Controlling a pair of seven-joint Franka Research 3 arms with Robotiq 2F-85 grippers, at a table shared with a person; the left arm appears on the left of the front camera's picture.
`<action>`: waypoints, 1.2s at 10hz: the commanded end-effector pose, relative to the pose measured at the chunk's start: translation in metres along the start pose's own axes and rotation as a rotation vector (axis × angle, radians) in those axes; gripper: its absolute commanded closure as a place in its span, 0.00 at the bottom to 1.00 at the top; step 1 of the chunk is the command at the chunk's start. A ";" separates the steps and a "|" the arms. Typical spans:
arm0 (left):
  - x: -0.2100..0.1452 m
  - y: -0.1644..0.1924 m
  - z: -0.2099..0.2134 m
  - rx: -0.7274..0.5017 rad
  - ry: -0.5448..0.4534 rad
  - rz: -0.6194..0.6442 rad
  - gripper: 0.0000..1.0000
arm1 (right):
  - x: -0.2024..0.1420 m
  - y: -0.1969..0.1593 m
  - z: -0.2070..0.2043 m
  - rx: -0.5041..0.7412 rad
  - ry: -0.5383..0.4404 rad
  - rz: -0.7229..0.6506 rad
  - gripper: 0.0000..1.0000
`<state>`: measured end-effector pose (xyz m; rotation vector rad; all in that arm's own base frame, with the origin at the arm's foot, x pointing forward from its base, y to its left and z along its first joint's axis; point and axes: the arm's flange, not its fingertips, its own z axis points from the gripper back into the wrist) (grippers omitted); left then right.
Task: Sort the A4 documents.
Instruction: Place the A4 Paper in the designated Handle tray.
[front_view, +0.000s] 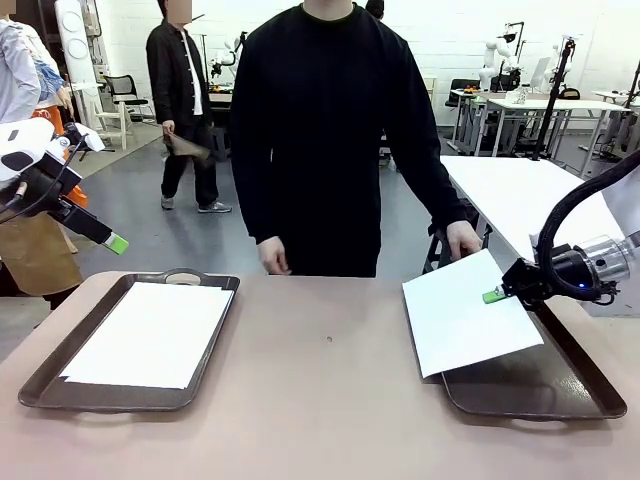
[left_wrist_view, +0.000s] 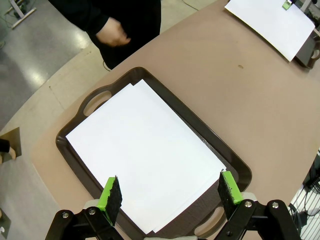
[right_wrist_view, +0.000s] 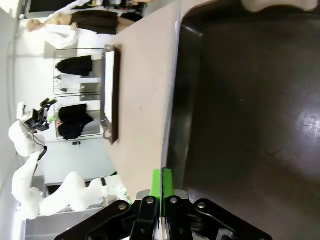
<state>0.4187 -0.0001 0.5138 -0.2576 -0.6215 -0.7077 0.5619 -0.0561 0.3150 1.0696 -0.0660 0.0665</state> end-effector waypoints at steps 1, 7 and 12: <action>-0.001 0.000 0.001 0.006 0.001 0.000 0.00 | -0.015 0.005 0.002 -0.072 -0.031 0.026 0.99; -0.001 0.000 0.001 0.006 0.001 0.000 0.00 | -0.020 0.005 0.021 -0.282 0.020 0.057 0.99; -0.001 0.000 0.001 0.006 0.001 0.000 0.00 | -0.013 -0.001 0.017 -0.336 0.045 0.042 0.99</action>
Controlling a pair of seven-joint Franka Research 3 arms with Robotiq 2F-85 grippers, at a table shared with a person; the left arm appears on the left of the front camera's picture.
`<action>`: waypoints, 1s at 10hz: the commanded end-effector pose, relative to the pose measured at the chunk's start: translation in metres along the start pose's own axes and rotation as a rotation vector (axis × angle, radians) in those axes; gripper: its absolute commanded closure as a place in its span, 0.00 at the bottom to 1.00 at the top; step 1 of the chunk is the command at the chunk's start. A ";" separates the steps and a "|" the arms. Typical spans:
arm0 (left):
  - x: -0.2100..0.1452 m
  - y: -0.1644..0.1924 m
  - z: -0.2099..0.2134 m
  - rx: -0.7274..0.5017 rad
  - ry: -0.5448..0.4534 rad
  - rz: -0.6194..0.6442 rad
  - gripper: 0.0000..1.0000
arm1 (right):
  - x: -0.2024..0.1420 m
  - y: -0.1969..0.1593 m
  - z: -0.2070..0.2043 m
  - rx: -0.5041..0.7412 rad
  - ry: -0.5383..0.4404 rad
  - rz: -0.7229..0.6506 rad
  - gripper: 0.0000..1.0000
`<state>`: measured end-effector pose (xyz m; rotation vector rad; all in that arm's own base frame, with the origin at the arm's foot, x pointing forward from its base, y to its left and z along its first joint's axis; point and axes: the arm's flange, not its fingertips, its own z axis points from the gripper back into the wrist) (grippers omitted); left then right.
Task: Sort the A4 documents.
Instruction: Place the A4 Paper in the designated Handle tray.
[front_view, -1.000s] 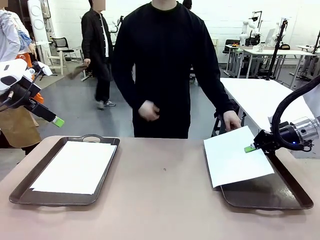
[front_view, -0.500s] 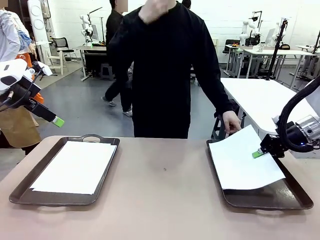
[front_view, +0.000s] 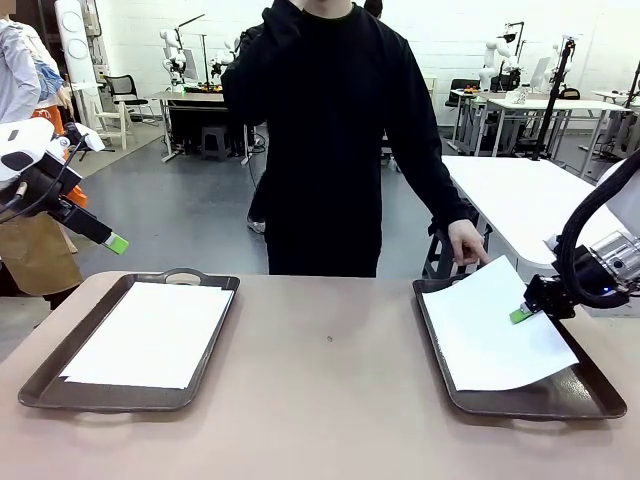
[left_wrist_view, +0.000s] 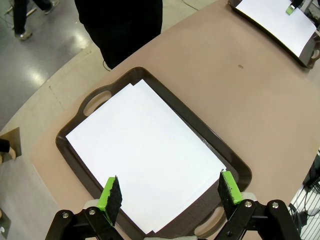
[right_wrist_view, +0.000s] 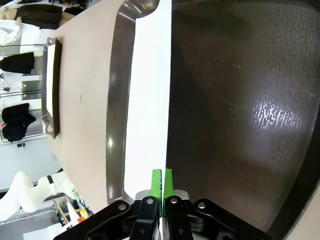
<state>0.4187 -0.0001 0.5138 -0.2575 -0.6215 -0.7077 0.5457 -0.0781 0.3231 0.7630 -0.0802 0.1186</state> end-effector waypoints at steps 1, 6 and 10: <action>-0.001 0.001 0.001 0.006 0.001 0.000 0.00 | 0.004 0.003 -0.006 -0.053 0.023 -0.018 0.99; -0.001 0.001 0.001 0.006 0.001 0.000 0.00 | 0.001 0.012 -0.007 -0.121 0.026 0.014 0.77; -0.001 0.001 0.001 0.006 0.001 0.000 0.00 | -0.008 0.023 -0.003 -0.308 -0.039 0.046 0.39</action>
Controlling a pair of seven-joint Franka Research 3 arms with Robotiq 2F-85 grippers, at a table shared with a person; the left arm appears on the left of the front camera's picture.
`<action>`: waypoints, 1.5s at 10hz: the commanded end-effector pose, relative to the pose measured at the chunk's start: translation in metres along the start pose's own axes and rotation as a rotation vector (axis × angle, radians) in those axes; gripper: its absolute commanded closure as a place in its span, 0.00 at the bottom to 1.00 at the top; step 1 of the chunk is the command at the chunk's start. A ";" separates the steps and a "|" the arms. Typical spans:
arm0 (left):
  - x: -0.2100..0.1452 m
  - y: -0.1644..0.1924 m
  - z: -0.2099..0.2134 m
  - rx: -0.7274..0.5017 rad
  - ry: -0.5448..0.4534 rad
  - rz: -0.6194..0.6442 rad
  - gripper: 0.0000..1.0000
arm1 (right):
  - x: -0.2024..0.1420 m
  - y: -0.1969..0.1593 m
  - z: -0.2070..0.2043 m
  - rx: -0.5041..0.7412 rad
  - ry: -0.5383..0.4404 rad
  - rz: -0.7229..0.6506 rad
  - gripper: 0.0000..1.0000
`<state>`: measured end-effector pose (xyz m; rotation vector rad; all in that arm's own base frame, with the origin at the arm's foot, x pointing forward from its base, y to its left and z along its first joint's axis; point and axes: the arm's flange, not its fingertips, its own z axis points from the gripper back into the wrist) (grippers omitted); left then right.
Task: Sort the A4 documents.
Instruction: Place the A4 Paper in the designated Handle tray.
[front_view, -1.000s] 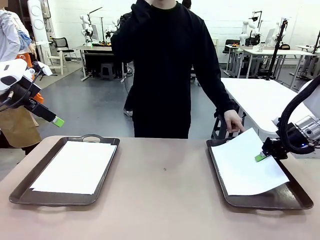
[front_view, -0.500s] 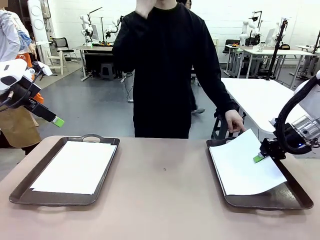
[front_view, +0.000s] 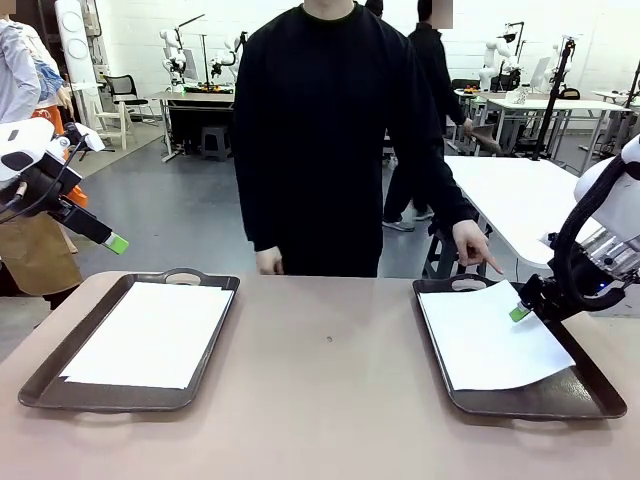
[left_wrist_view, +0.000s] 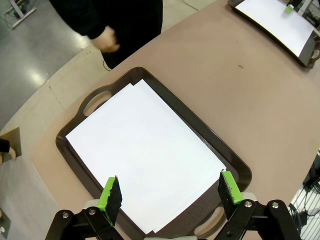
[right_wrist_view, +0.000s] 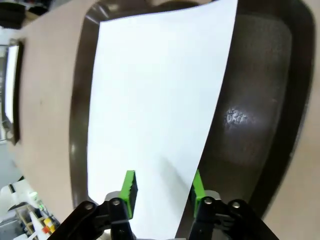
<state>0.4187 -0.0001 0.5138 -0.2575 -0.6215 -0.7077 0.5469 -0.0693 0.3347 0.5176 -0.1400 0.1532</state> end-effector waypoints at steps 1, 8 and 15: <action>-0.001 0.001 0.001 0.006 0.001 0.000 0.00 | -0.013 0.012 0.001 -0.090 -0.020 -0.011 0.23; -0.001 0.001 0.001 0.006 0.001 0.000 0.00 | -0.012 0.008 0.015 -0.095 -0.057 0.006 0.00; -0.001 0.001 0.001 0.006 0.001 0.000 0.00 | -0.012 0.008 0.015 -0.095 -0.057 0.006 0.00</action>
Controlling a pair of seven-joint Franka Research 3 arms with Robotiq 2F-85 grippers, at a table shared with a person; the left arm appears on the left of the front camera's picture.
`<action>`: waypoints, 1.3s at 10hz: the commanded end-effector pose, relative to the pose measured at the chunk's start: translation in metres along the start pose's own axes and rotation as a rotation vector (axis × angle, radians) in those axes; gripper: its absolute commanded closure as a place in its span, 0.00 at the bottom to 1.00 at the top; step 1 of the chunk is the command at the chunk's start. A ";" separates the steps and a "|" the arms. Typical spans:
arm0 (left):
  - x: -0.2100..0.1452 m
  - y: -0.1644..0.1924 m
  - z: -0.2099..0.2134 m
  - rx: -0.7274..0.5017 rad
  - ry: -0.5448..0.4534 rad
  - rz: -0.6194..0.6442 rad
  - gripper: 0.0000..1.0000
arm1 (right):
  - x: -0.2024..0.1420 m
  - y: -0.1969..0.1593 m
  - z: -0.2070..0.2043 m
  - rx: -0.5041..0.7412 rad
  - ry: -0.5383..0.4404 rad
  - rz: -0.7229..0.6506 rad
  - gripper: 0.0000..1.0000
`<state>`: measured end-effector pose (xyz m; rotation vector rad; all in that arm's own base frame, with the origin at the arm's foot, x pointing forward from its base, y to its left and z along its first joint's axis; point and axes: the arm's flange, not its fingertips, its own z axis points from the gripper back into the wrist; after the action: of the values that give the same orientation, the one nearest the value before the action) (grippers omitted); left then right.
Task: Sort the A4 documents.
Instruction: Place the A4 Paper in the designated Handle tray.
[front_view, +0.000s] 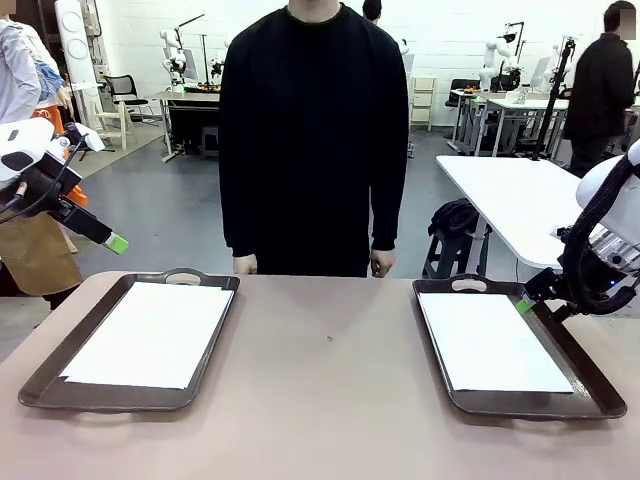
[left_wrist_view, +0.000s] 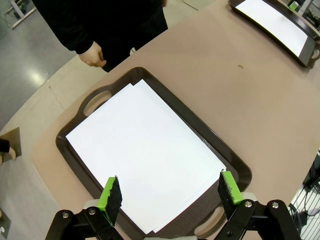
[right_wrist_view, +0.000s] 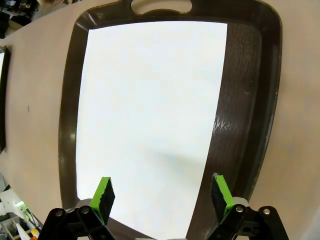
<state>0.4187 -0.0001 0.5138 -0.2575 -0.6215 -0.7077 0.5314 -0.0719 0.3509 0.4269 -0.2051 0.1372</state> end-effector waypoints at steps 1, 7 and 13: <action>-0.001 0.001 0.001 0.006 0.001 0.000 0.00 | 0.001 -0.001 -0.002 0.000 0.002 -0.001 0.00; -0.001 0.001 0.001 0.006 0.001 0.000 0.00 | 0.001 -0.001 -0.002 0.000 0.002 -0.001 0.00; -0.001 0.001 0.001 0.006 0.001 0.000 0.00 | 0.001 -0.001 -0.002 0.000 0.002 -0.001 0.00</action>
<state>0.4187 -0.0001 0.5138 -0.2575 -0.6215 -0.7077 0.5314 -0.0719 0.3508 0.4269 -0.2050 0.1372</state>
